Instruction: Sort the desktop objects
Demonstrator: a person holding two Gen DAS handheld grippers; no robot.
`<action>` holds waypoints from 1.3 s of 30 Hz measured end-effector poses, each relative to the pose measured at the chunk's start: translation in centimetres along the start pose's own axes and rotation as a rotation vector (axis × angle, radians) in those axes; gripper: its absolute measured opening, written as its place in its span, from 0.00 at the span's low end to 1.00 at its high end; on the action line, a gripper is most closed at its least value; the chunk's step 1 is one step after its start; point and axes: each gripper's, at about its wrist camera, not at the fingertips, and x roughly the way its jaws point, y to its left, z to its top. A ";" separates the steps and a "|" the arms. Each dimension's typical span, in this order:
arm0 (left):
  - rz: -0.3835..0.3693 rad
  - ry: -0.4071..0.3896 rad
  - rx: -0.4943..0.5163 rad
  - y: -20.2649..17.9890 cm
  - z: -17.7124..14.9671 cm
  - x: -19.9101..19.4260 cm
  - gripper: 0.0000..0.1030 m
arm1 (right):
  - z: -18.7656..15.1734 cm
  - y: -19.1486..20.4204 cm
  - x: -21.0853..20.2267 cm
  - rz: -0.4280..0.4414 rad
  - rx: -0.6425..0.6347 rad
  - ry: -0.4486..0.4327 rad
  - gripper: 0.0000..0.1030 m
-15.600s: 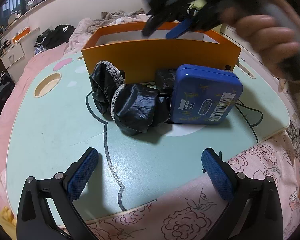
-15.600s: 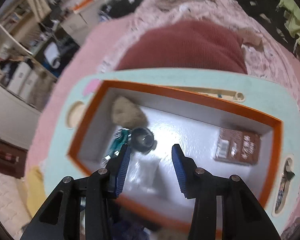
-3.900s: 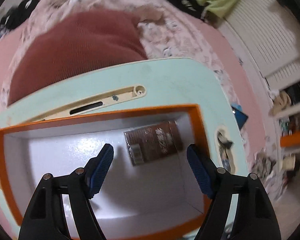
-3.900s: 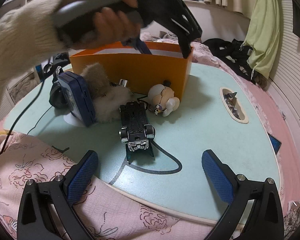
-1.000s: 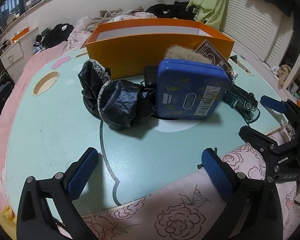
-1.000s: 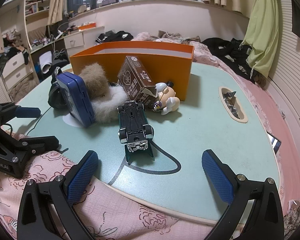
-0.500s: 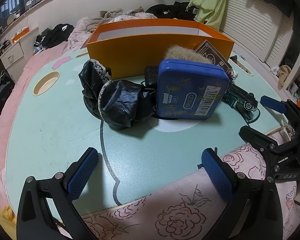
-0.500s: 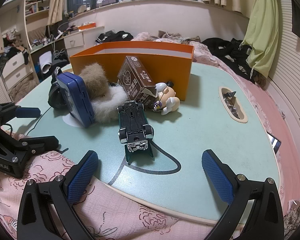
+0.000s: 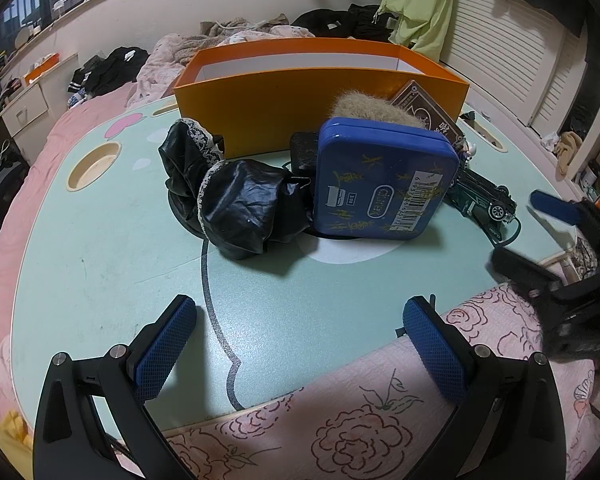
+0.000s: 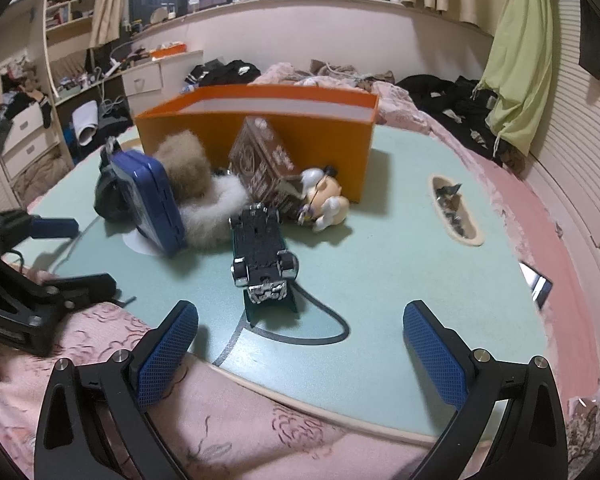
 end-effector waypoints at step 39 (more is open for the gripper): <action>-0.014 -0.006 0.025 0.2 0.1 -0.4 1.00 | 17.1 0.0 15.7 0.009 0.024 0.788 0.01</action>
